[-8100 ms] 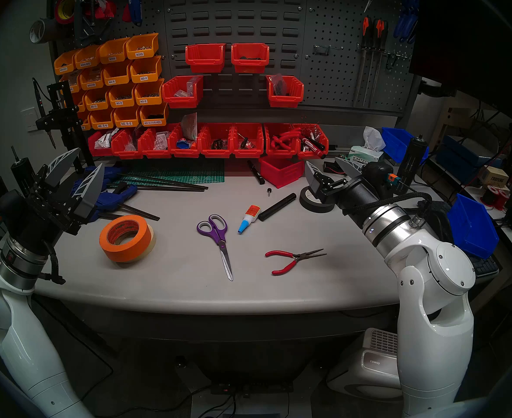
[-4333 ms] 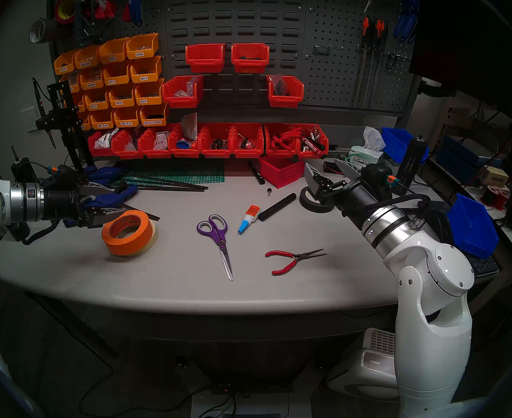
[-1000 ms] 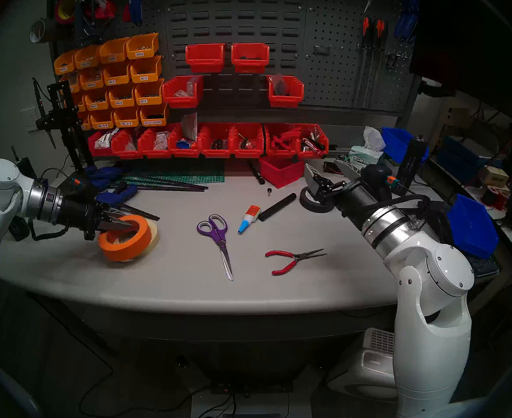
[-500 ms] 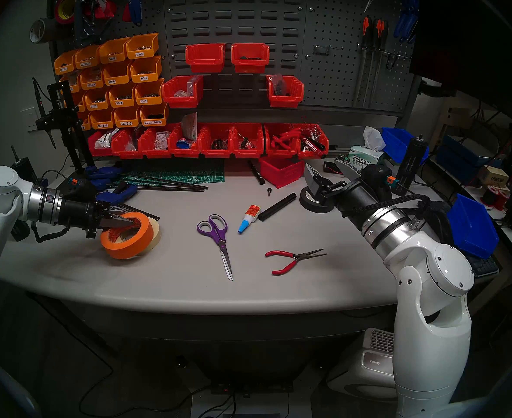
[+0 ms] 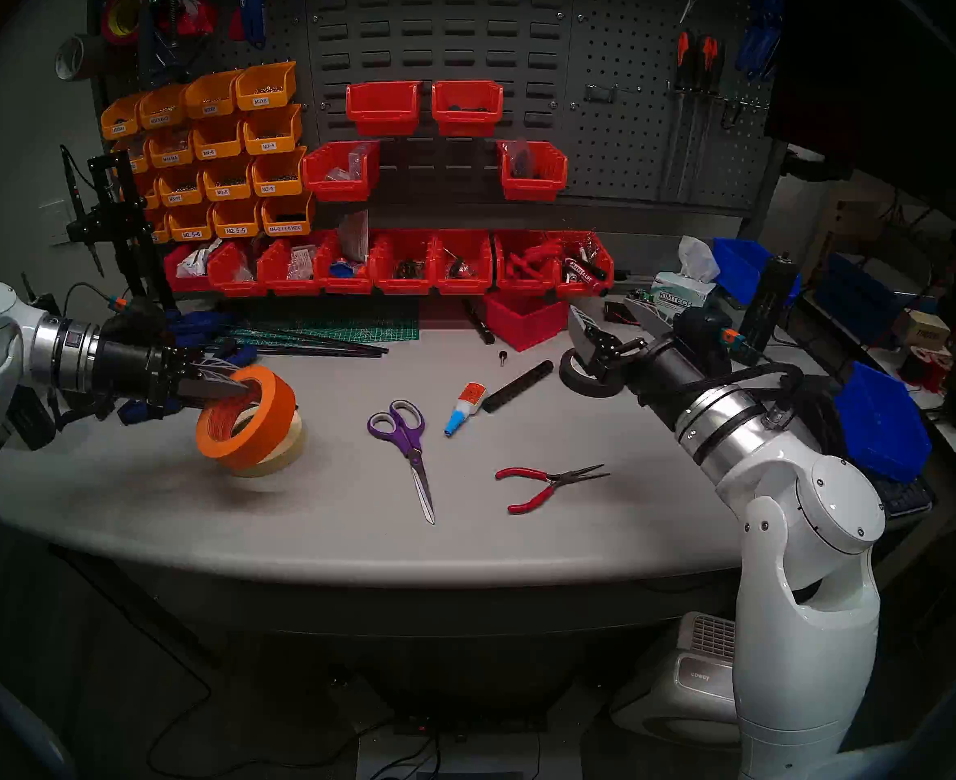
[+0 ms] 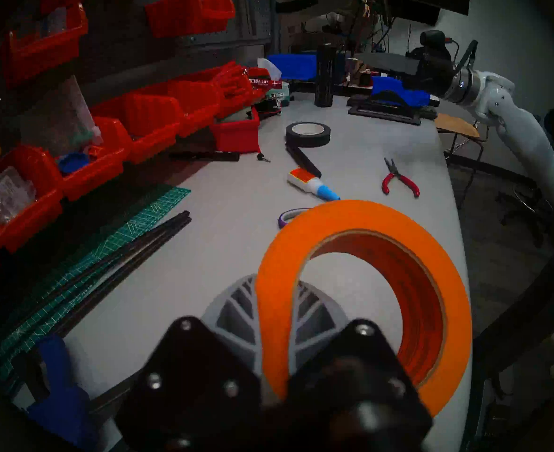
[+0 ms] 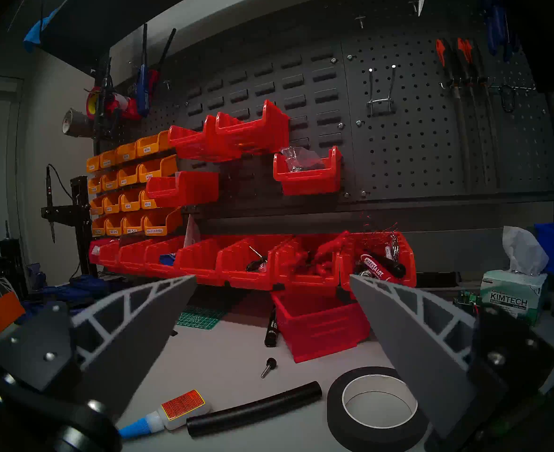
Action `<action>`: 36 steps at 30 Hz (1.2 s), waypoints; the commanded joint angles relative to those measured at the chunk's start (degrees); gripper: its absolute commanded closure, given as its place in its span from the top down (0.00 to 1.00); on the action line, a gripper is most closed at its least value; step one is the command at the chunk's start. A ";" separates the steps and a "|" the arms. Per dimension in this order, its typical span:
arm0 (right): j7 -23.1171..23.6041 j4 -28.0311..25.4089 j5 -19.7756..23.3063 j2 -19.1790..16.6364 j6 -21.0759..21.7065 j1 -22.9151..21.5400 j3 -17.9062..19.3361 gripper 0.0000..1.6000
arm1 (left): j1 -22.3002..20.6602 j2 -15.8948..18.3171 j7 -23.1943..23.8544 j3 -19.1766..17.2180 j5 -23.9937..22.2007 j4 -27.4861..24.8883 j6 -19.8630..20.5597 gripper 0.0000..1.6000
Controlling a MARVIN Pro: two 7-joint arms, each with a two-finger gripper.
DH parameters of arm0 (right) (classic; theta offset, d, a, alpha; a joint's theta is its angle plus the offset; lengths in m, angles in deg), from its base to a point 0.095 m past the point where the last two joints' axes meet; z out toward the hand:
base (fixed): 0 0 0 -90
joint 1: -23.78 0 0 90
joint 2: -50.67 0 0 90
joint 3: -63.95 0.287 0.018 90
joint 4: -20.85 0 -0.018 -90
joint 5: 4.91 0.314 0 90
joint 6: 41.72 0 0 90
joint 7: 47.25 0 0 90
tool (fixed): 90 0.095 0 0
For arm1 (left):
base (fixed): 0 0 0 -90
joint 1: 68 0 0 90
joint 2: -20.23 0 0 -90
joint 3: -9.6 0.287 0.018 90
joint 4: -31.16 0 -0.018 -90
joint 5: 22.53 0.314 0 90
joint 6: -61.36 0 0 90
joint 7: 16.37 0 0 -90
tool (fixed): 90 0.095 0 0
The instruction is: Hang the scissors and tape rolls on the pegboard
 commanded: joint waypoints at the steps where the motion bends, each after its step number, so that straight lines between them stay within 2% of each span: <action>1: 0.06 -1.77 0.05 -0.07 -0.26 -1.05 -0.12 1.00 | -2.51 -2.44 -1.34 -6.16 -4.07 -4.81 1.20 0.00; 6: 0.13 -1.75 0.01 0.00 -0.27 -1.05 -0.10 1.00 | -2.21 -6.44 -4.73 -9.52 -4.88 -9.63 1.05 0.00; 11: 0.20 -1.77 -0.05 0.06 -0.25 -1.07 -0.07 1.00 | -2.00 -11.30 -10.53 -13.20 -5.33 -13.68 1.54 0.00; 14: 0.23 -1.78 -0.07 0.09 -0.24 -1.07 -0.07 1.00 | -2.21 -12.72 -12.66 -13.86 -5.53 -14.87 1.48 0.00; 16: 0.26 -1.79 -0.11 0.13 -0.23 -1.08 -0.06 1.00 | -2.25 -15.17 -15.99 -14.75 -4.73 -17.39 -0.17 0.00; 20: 0.30 -1.81 -0.16 0.17 -0.21 -1.09 -0.05 1.00 | -2.44 -17.33 -18.95 -14.80 -4.91 -19.33 -0.20 0.00; 28: 0.40 -1.80 -0.26 0.27 -0.20 -1.10 -0.02 1.00 | -3.61 -23.58 -27.28 -13.35 -2.91 -23.76 -4.39 0.00; 34: 0.45 -1.83 -0.34 0.34 -0.17 -1.11 -0.01 1.00 | -1.51 -27.90 -33.02 -13.17 -1.74 -28.53 -8.17 0.00; 36: 0.48 -1.84 -0.37 0.37 -0.16 -1.11 0.00 1.00 | -0.56 -30.31 -35.10 -13.01 -0.55 -30.81 -10.03 0.00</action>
